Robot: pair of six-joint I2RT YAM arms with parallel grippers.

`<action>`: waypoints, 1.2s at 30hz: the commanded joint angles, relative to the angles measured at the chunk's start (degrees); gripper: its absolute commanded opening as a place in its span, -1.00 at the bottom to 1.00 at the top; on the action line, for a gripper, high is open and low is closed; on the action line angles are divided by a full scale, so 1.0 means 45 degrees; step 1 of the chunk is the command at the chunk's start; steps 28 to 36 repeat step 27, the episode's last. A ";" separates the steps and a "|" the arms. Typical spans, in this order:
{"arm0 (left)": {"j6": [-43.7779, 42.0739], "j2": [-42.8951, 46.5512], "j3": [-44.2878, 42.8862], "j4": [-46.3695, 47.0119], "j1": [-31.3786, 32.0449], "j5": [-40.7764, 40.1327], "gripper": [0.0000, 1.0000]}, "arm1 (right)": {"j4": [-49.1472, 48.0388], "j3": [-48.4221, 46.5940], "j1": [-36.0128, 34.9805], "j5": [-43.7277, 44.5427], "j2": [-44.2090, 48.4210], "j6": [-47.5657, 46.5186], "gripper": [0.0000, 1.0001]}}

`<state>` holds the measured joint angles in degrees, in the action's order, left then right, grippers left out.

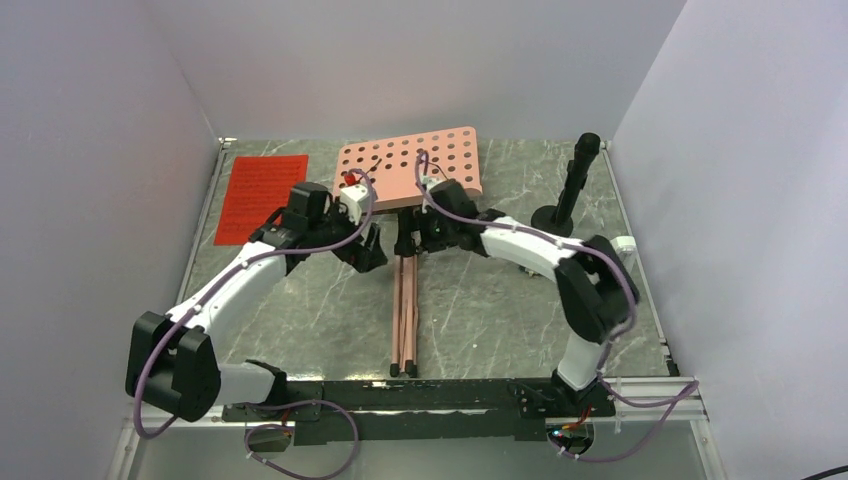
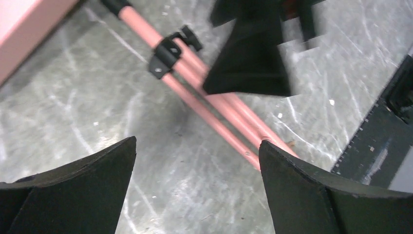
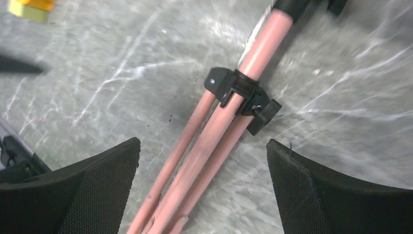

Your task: Pack up the instrument practice props

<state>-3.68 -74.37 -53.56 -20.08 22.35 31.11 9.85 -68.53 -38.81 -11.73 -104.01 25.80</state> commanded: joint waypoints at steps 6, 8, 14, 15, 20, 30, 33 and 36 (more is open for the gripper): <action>-0.0659 0.0689 -0.0600 0.0743 -0.1946 -0.1052 0.99 | 0.2187 -0.0973 0.0420 -0.0694 0.4592 -0.6362 1.00; -0.0338 0.0601 -0.0543 0.1196 -0.2293 -0.0946 0.99 | 0.2445 -0.1074 0.0449 0.1822 0.5264 -0.5909 1.00; 0.0644 -0.0952 -0.2361 0.1394 -0.2509 -0.1128 0.99 | 0.2157 -0.1096 0.0694 0.5884 0.7161 -0.5606 1.00; 0.0711 -0.1183 -0.2788 0.1390 -0.2569 -0.1162 0.99 | 0.1939 -0.1098 0.0694 0.6507 0.7410 -0.6028 1.00; 0.1652 -0.1810 -0.4584 0.1321 -0.2995 -0.1155 0.99 | 0.0119 -0.0828 0.0820 0.8265 0.8035 -0.7590 1.00; 0.1199 -0.2237 -0.5603 0.1150 -0.3279 -0.1610 0.99 | -0.0219 -0.1507 0.1416 0.8252 0.7388 -0.7691 1.00; 0.1199 -0.2237 -0.5603 0.1150 -0.3279 -0.1610 0.99 | -0.0219 -0.1507 0.1416 0.8252 0.7388 -0.7691 1.00; 0.1199 -0.2237 -0.5603 0.1150 -0.3279 -0.1610 0.99 | -0.0219 -0.1507 0.1416 0.8252 0.7388 -0.7691 1.00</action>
